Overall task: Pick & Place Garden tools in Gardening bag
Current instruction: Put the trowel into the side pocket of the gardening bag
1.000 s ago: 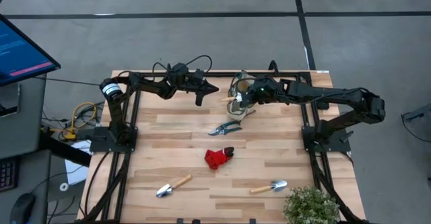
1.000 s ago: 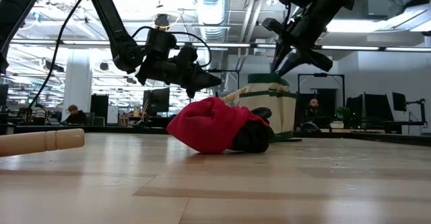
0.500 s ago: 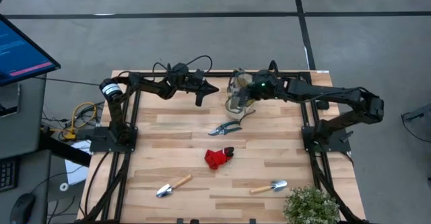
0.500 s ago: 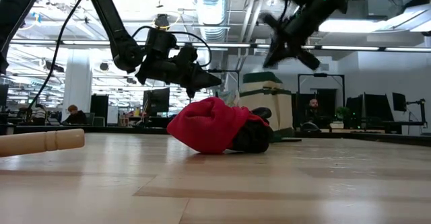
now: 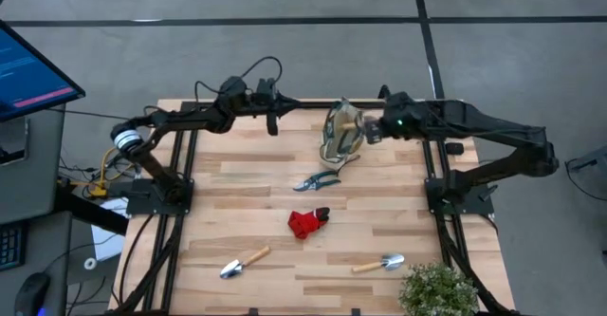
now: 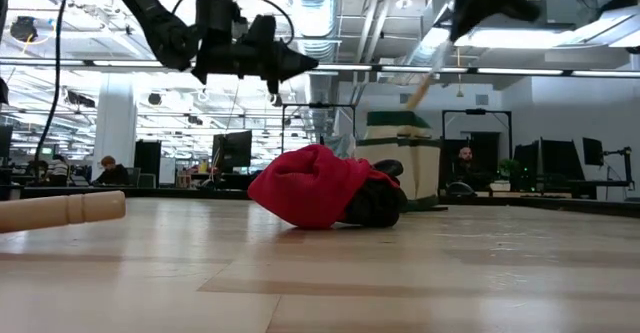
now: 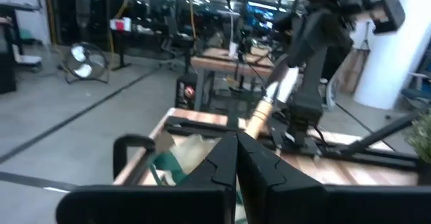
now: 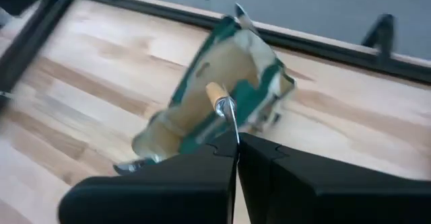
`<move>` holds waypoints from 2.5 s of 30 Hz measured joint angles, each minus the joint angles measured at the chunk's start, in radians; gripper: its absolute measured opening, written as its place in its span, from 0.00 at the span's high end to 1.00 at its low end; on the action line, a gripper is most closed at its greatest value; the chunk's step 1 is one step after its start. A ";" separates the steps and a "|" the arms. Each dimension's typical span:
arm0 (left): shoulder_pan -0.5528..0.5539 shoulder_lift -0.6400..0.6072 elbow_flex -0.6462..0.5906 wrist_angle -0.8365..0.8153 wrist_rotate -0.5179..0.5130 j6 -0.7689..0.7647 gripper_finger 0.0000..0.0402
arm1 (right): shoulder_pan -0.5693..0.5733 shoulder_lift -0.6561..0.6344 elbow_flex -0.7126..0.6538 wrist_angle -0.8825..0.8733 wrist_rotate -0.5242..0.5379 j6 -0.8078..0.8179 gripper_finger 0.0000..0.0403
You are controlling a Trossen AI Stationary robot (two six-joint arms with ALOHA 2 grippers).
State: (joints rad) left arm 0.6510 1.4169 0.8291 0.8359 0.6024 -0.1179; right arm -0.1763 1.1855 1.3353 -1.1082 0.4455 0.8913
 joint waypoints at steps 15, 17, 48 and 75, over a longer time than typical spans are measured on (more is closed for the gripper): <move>0.005 -0.033 0.000 -0.062 -0.075 -0.082 0.98 | 0.107 -0.049 0.013 -0.148 0.214 0.142 1.00; 0.005 -0.033 0.000 -0.074 -0.085 -0.086 0.98 | 0.117 -0.066 0.013 -0.147 0.239 0.138 1.00; -0.024 -0.033 0.000 -0.119 -0.245 -0.233 0.98 | -0.233 0.052 0.014 -0.064 -0.048 -0.275 1.00; -0.103 0.106 -0.002 -0.113 -0.323 -0.306 0.98 | -0.185 -0.015 0.013 -0.120 -0.057 -0.257 1.00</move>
State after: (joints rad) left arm 0.5479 1.5229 0.8276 0.7231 0.2790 -0.4241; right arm -0.3611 1.1706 1.3487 -1.2285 0.3889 0.6345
